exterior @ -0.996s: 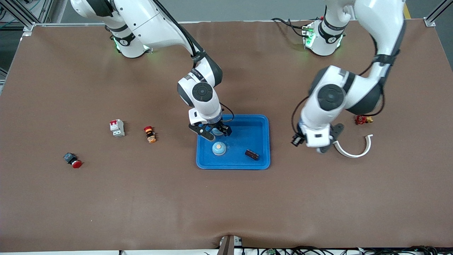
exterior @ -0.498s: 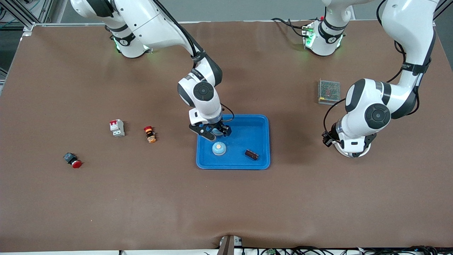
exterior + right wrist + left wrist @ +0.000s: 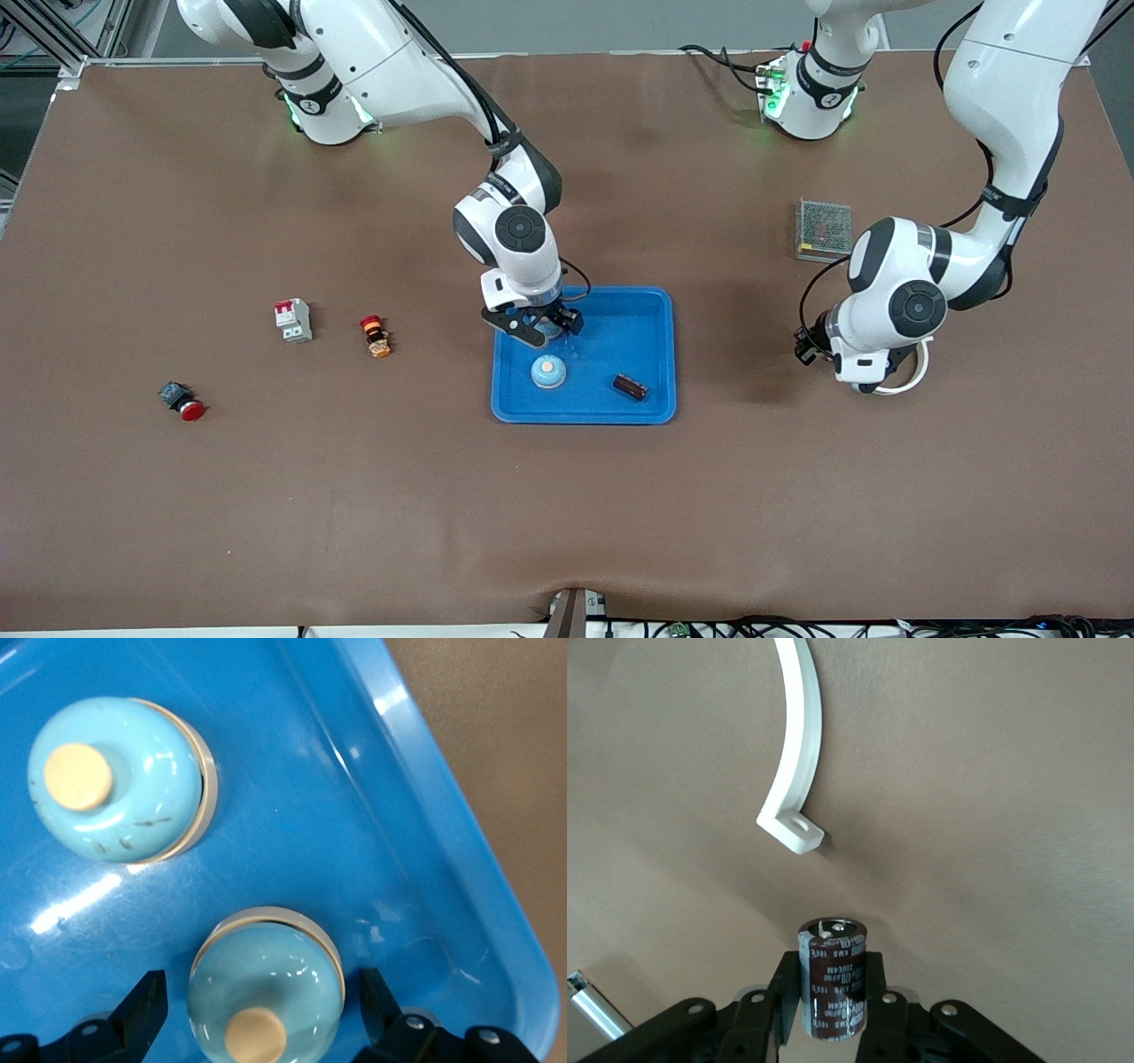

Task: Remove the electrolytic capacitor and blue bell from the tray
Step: 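Carry the capacitor beside the white arc clip and open the left gripper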

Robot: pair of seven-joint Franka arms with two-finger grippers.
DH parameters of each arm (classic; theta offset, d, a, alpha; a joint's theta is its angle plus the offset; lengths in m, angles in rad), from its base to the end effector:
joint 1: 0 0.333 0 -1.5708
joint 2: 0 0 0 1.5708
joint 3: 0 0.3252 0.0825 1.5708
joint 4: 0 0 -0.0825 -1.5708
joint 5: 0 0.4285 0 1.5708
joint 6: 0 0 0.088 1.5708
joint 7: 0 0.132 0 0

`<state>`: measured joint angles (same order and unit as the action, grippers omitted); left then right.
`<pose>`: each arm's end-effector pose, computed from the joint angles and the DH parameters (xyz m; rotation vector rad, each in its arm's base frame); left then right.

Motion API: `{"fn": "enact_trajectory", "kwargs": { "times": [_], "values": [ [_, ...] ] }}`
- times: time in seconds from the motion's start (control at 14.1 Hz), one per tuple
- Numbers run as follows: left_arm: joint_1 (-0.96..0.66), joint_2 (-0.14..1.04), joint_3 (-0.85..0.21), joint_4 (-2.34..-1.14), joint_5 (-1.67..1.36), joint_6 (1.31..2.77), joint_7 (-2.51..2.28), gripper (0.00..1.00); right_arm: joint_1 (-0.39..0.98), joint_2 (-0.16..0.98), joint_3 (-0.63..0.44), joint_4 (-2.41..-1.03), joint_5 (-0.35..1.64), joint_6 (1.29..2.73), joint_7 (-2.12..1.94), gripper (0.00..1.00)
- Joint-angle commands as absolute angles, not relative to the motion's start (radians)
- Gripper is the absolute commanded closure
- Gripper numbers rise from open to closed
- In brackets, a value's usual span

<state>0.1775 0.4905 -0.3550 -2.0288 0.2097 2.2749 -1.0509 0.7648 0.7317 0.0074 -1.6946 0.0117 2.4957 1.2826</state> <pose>0.5933 -0.1043 0.1489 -2.8250 -1.0989 0.2728 0.5152 0.5014 0.1249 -2.9716 0.7930 -0.0391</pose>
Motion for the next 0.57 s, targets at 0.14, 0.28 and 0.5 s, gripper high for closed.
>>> {"fn": "enact_trajectory", "kwargs": {
  "times": [0.14, 0.28, 0.5],
  "values": [
    [0.193, 0.502, -0.368, -2.065, 0.268, 2.31, -1.043, 0.67, 0.779, 0.739, -0.005, -1.678, -0.011, 2.494, 1.312, 0.23],
    [0.193, 0.502, -0.371, -2.059, 0.267, 2.31, -1.064, 0.0, 0.778, 0.739, -0.005, -1.677, -0.011, 2.494, 1.312, 0.27],
    [0.181, 0.485, -0.379, -2.051, 0.259, 2.301, -1.113, 0.0, 0.775, 0.739, -0.006, -1.677, -0.017, 2.497, 1.31, 0.47]
  ]
}}
